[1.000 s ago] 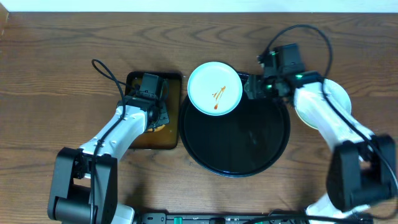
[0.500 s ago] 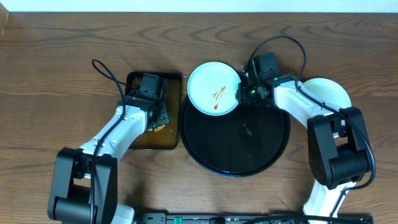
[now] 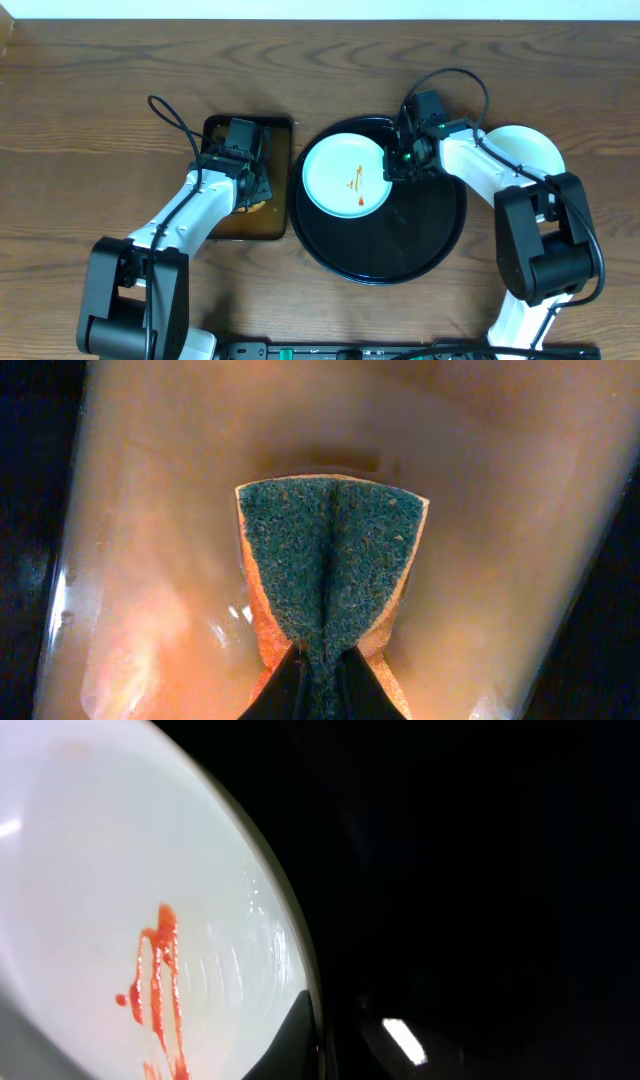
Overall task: Clean dirty plates on tray and stack at the side
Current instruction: 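Bring the sponge in the left gripper over the sauce-stained plate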
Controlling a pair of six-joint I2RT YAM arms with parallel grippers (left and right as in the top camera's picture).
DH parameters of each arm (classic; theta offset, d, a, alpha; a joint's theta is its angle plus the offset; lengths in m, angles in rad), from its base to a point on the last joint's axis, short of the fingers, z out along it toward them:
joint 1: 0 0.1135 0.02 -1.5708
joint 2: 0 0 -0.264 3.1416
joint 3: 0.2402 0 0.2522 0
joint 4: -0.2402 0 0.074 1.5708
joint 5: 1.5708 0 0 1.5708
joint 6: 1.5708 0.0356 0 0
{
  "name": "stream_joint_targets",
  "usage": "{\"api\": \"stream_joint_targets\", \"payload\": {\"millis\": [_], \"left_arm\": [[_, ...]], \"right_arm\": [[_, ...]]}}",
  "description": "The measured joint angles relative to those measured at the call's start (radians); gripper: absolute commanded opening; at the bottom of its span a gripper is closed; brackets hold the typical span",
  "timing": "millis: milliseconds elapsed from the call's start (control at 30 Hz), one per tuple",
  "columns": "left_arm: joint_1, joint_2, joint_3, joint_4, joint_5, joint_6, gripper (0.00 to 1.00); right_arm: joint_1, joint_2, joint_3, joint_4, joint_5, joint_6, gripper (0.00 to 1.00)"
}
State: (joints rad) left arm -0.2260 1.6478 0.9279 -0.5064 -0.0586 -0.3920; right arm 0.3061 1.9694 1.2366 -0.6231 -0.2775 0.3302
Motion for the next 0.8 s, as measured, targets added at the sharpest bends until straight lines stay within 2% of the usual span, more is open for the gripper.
{"api": "stream_joint_targets", "payload": {"millis": [300, 467, 633, 800], "left_arm": [[0.0, 0.0, 0.0, 0.024, 0.063, 0.075, 0.07], [0.0, -0.018, 0.0, 0.045, 0.115, 0.118, 0.07], [-0.011, -0.111, -0.002, 0.07, 0.176, 0.155, 0.08], [-0.081, -0.154, -0.002, 0.113, 0.253, 0.165, 0.07]], "right_arm": [[0.0, -0.06, -0.002, -0.242, 0.13, -0.001, 0.01], [0.0, -0.061, -0.011, -0.256, 0.144, -0.001, 0.01], [0.005, -0.061, -0.021, -0.255, 0.148, -0.001, 0.01], [0.032, -0.061, -0.021, -0.247, 0.147, -0.001, 0.01]]}}
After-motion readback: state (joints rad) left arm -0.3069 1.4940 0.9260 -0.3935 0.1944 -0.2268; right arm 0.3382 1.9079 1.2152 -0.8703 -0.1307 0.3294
